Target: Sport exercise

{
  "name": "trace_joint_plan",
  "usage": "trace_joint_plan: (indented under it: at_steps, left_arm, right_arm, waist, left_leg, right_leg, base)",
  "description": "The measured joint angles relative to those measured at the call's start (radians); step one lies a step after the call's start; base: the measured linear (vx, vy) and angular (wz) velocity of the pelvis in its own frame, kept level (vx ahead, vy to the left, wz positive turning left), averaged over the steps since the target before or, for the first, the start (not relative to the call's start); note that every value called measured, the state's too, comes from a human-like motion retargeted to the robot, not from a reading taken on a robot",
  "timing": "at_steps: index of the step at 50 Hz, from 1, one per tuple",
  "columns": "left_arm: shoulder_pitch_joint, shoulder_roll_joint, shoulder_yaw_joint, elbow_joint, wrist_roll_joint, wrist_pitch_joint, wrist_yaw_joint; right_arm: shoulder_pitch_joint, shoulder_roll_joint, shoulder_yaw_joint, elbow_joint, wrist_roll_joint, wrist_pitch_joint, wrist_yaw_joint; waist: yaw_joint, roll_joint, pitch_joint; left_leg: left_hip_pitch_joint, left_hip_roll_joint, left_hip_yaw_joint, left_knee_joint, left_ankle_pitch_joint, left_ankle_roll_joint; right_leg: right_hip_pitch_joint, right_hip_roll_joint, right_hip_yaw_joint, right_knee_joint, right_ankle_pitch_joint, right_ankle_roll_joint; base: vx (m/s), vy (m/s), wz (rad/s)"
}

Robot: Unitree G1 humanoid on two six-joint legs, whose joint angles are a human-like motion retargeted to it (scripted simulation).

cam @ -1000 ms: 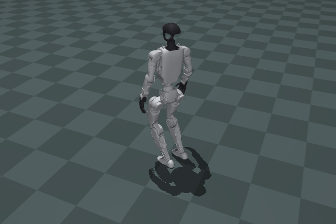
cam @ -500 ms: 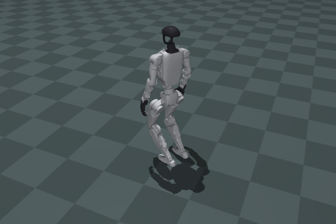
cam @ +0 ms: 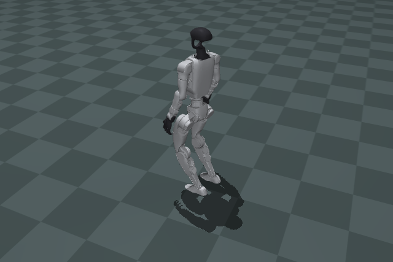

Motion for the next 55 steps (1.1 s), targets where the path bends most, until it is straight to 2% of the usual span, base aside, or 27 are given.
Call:
trace_joint_plan:
  at_steps: [2,3,7,10,12,15,17,20,22,23,25,28,30,31,33,35,37,40,42,45,46,48,50,52,53,55]
  left_arm:
    - [0.017,-0.004,0.013,-0.002,-0.05,0.002,0.0]
    - [0.024,-0.001,0.017,-0.004,-0.069,0.004,0.002]
    - [0.051,0.014,0.012,-0.016,-0.096,0.001,0.011]
    - [0.057,0.032,0.005,-0.023,-0.084,-0.005,0.012]
    - [0.051,0.042,-0.001,-0.025,-0.064,-0.011,0.016]
    - [0.019,0.058,-0.017,-0.019,-0.026,-0.012,0.034]
    - [-0.021,0.054,-0.031,-0.003,-0.001,-0.007,0.066]
    - [-0.076,0.043,-0.035,0.017,0.018,-0.003,0.096]
    - [-0.082,0.039,-0.035,0.0,0.023,-0.012,0.084]
    - [-0.073,0.041,-0.037,-0.02,0.022,-0.016,0.074]
    - [-0.049,0.048,-0.034,-0.065,0.013,-0.02,0.05]
    - [0.003,0.059,-0.017,-0.125,-0.015,-0.02,0.027]
    - [0.032,0.078,-0.01,-0.158,-0.031,-0.021,0.018]
    - [0.044,0.084,-0.01,-0.165,-0.035,-0.023,0.019]
    - [0.063,0.099,-0.008,-0.186,-0.034,-0.029,0.019]
    - [0.079,0.117,-0.002,-0.199,-0.018,-0.033,0.017]
    - [0.083,0.131,0.005,-0.205,0.008,-0.035,0.018]
    - [0.071,0.143,0.011,-0.192,0.067,-0.032,0.034]
    - [0.042,0.126,0.013,-0.153,0.103,-0.02,0.062]
    - [0.001,0.092,0.027,-0.077,0.132,-0.004,0.092]
    - [-0.007,0.085,0.03,-0.06,0.138,-0.01,0.09]
    - [0.002,0.077,0.028,-0.057,0.141,-0.021,0.08]
    - [0.032,0.069,0.021,-0.084,0.133,-0.032,0.071]
    - [0.067,0.067,0.022,-0.121,0.121,-0.041,0.07]
    - [0.08,0.068,0.023,-0.137,0.113,-0.043,0.071]
    - [0.099,0.075,0.023,-0.161,0.096,-0.045,0.074]
  right_arm:
    - [0.014,-0.005,-0.008,0.018,0.02,0.002,0.002]
    - [0.02,-0.011,-0.01,0.022,0.029,0.0,0.003]
    - [0.045,-0.032,-0.006,0.002,0.057,-0.019,0.0]
    - [0.051,-0.053,-0.006,-0.034,0.06,-0.033,0.0]
    - [0.05,-0.062,-0.003,-0.058,0.052,-0.04,0.002]
    - [0.03,-0.067,0.02,-0.082,0.026,-0.04,0.0]
    - [0.003,-0.057,0.047,-0.071,-0.002,-0.036,-0.02]
    - [-0.028,-0.026,0.075,-0.021,-0.035,-0.03,-0.048]
    - [-0.023,-0.009,0.07,0.002,-0.041,-0.028,-0.042]
    - [-0.011,-0.007,0.064,-0.001,-0.041,-0.026,-0.034]
    - [0.012,-0.012,0.049,-0.024,-0.045,-0.023,-0.026]
    - [0.047,-0.031,0.042,-0.071,-0.034,-0.024,-0.016]
    - [0.061,-0.052,0.041,-0.099,-0.023,-0.03,-0.009]
    - [0.067,-0.059,0.04,-0.108,-0.022,-0.035,-0.009]
    - [0.074,-0.074,0.036,-0.131,-0.022,-0.045,-0.012]
    - [0.072,-0.09,0.027,-0.147,-0.028,-0.051,-0.016]
    - [0.063,-0.097,0.017,-0.152,-0.039,-0.051,-0.02]
    - [0.031,-0.091,0.015,-0.133,-0.065,-0.043,-0.031]
    - [-0.002,-0.066,0.02,-0.088,-0.081,-0.031,-0.047]
    - [-0.038,-0.012,0.021,-0.007,-0.092,-0.016,-0.077]
    - [-0.044,0.002,0.015,0.01,-0.092,-0.017,-0.081]
    - [-0.037,0.014,0.005,0.012,-0.095,-0.018,-0.089]
    - [-0.012,0.009,0.0,-0.019,-0.104,-0.021,-0.102]
    - [0.01,-0.006,0.006,-0.06,-0.099,-0.026,-0.109]
    - [0.016,-0.015,0.009,-0.08,-0.092,-0.029,-0.111]
    - [0.025,-0.034,0.015,-0.119,-0.075,-0.04,-0.109]
  waist:
    - [-0.006,-0.004,-0.037]
    - [-0.007,-0.005,-0.046]
    - [-0.014,-0.014,-0.048]
    - [-0.016,-0.016,-0.043]
    - [-0.012,-0.015,-0.025]
    - [-0.007,-0.011,0.031]
    - [-0.027,-0.035,0.05]
    - [-0.045,-0.055,0.017]
    - [-0.038,-0.046,0.036]
    - [-0.024,-0.029,0.052]
    - [-0.011,0.0,0.048]
    - [-0.017,0.006,-0.006]
    - [-0.018,0.008,-0.026]
    - [-0.017,0.006,-0.028]
    - [-0.016,0.002,-0.033]
    - [-0.012,-0.001,-0.035]
    - [-0.006,-0.003,-0.025]
    - [0.004,-0.004,0.017]
    - [-0.01,-0.037,0.037]
    - [-0.026,-0.076,0.025]
    - [-0.02,-0.072,0.035]
    - [0.007,-0.038,0.049]
    - [0.009,-0.025,0.027]
    - [0.003,-0.029,-0.014]
    - [0.002,-0.03,-0.032]
    - [0.003,-0.031,-0.053]
  left_leg:
    - [0.012,-0.011,0.01,-0.124,0.17,-0.023]
    - [0.008,-0.015,0.014,-0.141,0.2,-0.024]
    - [-0.025,-0.032,0.014,-0.066,0.145,-0.005]
    - [-0.041,-0.031,0.012,0.008,-0.01,0.014]
    - [-0.059,-0.021,0.013,0.106,-0.186,0.019]
    - [-0.121,0.015,0.031,0.347,-0.487,0.029]
    - [-0.198,0.003,0.059,0.428,-0.533,0.036]
    - [-0.301,-0.012,0.08,0.446,-0.533,0.047]
    - [-0.231,-0.013,0.06,0.399,-0.533,0.039]
    - [-0.173,0.004,0.044,0.375,-0.533,0.033]
    - [-0.08,0.032,0.025,0.23,-0.397,0.028]
    - [-0.019,0.026,0.018,0.0,-0.077,0.004]
    - [-0.008,0.026,0.021,-0.056,0.007,-0.002]
    - [-0.014,0.025,0.022,-0.034,0.001,0.001]
    - [-0.023,0.025,0.025,0.006,-0.035,0.012]
    - [-0.028,0.032,0.029,0.058,-0.116,0.024]
    - [-0.039,0.046,0.038,0.143,-0.254,0.033]
    - [-0.079,0.084,0.066,0.336,-0.505,0.055]
    - [-0.132,0.069,0.096,0.396,-0.533,0.07]
    - [-0.192,0.044,0.118,0.41,-0.533,0.085]
    - [-0.165,0.046,0.108,0.397,-0.533,0.078]
    - [-0.093,0.079,0.075,0.343,-0.496,0.05]
    - [-0.029,0.086,0.053,0.184,-0.288,0.021]
    - [-0.004,0.075,0.047,0.023,-0.059,0.0]
    - [-0.001,0.073,0.053,-0.03,0.019,-0.007]
    - [-0.006,0.073,0.064,-0.082,0.091,-0.015]
  right_leg:
    - [-0.006,-0.014,0.02,-0.091,0.141,0.007]
    - [-0.012,-0.019,0.028,-0.108,0.164,0.003]
    - [-0.044,-0.031,0.049,-0.048,0.12,-0.004]
    - [-0.057,-0.027,0.051,0.003,0.019,-0.004]
    - [-0.068,-0.025,0.033,0.08,-0.114,0.005]
    - [-0.113,-0.038,-0.024,0.289,-0.379,0.032]
    - [-0.195,-0.105,-0.06,0.427,-0.49,0.052]
    - [-0.308,-0.161,-0.078,0.492,-0.496,0.042]
    - [-0.238,-0.14,-0.086,0.455,-0.482,0.026]
    - [-0.177,-0.097,-0.079,0.398,-0.443,0.018]
    - [-0.083,-0.033,-0.056,0.224,-0.308,-0.015]
    - [-0.034,-0.023,-0.026,0.019,-0.056,-0.019]
    - [-0.026,-0.023,-0.018,-0.033,0.014,-0.013]
    - [-0.031,-0.024,-0.014,-0.016,0.01,-0.009]
    - [-0.034,-0.025,-0.012,0.009,-0.009,-0.007]
    - [-0.032,-0.023,-0.02,0.038,-0.057,0.006]
    - [-0.034,-0.023,-0.034,0.097,-0.154,0.017]
    - [-0.058,-0.046,-0.087,0.261,-0.366,0.057]
    - [-0.111,-0.12,-0.124,0.377,-0.47,0.076]
    - [-0.181,-0.186,-0.14,0.447,-0.496,0.076]
    - [-0.15,-0.172,-0.147,0.425,-0.481,0.074]
    - [-0.067,-0.092,-0.145,0.316,-0.39,0.056]
    - [-0.002,-0.033,-0.109,0.142,-0.216,0.032]
    - [0.019,-0.018,-0.078,-0.008,-0.025,0.029]
    - [0.018,-0.015,-0.068,-0.055,0.041,0.033]
    - [0.012,-0.006,-0.053,-0.11,0.108,0.034]
  base:
    - [0.03,-0.02,0.37]
    - [0.0,-0.01,0.32]
    - [-0.02,0.0,0.12]
    - [-0.02,-0.01,0.01]
    - [-0.07,-0.03,0.01]
    - [-0.1,-0.05,0.13]
    - [-0.19,-0.06,0.64]
    - [-0.12,-0.05,0.6]
    - [0.08,-0.04,0.09]
    - [0.12,-0.02,-0.26]
    - [0.08,-0.01,-0.13]
    - [0.02,-0.01,0.12]
    - [0.0,0.0,0.1]
    - [0.0,0.0,0.0]
    - [0.0,0.0,0.0]
    - [0.0,0.0,0.0]
    - [-0.03,-0.01,0.03]
    - [-0.08,-0.03,0.15]
    - [-0.15,-0.06,0.66]
    - [-0.07,-0.05,0.57]
    - [0.09,-0.04,0.1]
    - [0.14,-0.03,-0.19]
    - [0.09,-0.03,0.18]
    - [0.05,-0.04,0.39]
    - [0.03,-0.03,0.38]
    - [-0.01,-0.02,0.35]
